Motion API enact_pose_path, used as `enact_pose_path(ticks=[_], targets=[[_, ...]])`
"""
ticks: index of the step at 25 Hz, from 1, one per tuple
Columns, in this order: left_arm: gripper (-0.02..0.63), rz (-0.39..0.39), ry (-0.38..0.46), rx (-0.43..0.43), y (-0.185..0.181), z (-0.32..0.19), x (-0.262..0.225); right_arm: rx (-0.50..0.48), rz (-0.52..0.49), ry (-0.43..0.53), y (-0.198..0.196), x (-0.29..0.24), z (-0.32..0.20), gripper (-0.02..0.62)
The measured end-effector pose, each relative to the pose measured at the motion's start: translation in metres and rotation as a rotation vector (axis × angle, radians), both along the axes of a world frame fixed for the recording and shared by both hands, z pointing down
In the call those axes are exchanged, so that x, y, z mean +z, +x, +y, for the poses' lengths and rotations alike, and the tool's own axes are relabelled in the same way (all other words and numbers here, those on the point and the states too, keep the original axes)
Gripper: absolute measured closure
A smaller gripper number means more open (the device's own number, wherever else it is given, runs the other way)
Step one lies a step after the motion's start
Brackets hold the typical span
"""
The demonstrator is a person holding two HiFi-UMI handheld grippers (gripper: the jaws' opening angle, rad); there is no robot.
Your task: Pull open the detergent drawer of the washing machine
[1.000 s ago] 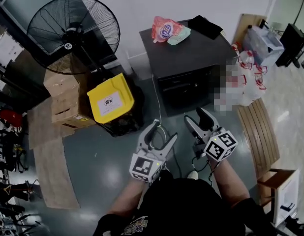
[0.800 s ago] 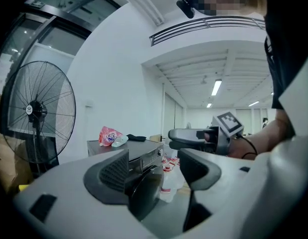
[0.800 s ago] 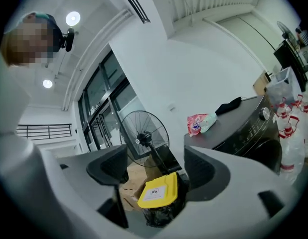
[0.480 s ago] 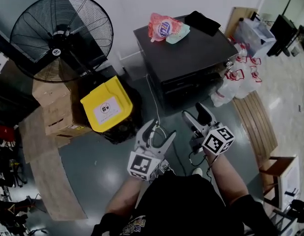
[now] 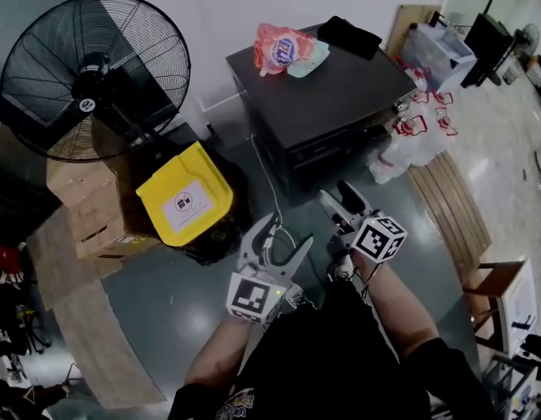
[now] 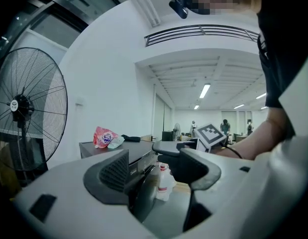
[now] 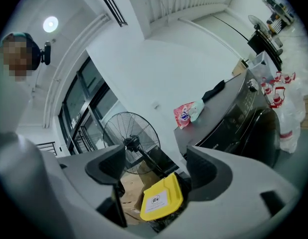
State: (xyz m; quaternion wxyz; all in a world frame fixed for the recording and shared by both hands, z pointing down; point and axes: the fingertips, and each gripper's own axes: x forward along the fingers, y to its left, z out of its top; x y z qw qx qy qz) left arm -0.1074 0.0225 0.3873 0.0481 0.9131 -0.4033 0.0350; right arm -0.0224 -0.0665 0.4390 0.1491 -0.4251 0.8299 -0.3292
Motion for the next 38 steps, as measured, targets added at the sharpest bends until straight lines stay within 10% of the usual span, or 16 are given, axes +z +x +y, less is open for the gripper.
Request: enact_pose_path(ticks=[17, 23, 38], targets=[[0.316, -0.008, -0.078, -0.089, -0.002, -0.05, 0.016, -0.009, -0.288, -0.186, 0.009, 0.078, -0.094, 0.175], [0.316, -0.028, -0.111, -0.114, 0.006, -0.077, 0.029, 0.104, -0.37, -0.413, 0.029, 0.135, -0.122, 0.14], [0.316, -0.04, -0.191, -0.157, 0.009, -0.123, 0.056, 0.093, -0.463, -0.452, 0.028, 0.184, -0.185, 0.12]])
